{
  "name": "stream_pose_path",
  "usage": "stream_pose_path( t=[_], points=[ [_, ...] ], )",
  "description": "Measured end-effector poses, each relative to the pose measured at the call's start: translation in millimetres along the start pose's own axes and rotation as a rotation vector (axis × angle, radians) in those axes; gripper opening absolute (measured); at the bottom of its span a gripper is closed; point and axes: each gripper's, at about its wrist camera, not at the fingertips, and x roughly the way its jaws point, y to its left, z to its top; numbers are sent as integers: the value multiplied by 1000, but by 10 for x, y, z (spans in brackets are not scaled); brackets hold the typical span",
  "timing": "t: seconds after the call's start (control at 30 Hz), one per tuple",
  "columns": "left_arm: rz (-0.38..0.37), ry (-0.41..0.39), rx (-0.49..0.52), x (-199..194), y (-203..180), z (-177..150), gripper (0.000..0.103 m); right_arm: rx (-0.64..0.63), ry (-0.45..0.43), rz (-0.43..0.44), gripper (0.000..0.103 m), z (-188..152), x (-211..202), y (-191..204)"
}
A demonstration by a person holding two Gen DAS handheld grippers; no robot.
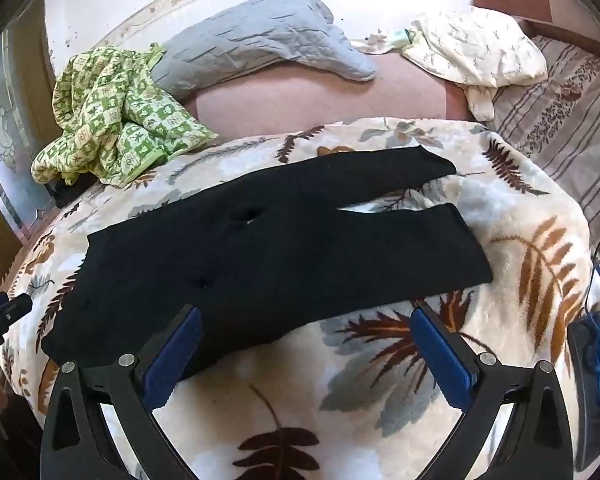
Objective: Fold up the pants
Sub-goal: 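Move both grippers toward the black pants' waistband and legs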
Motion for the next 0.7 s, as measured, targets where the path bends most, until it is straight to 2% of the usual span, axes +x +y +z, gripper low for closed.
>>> stream_pose_path(
  t=[0.7],
  points=[
    [-32, 39, -21, 216, -5, -114, 102, 47, 29, -4, 103, -65, 120, -78]
  ],
)
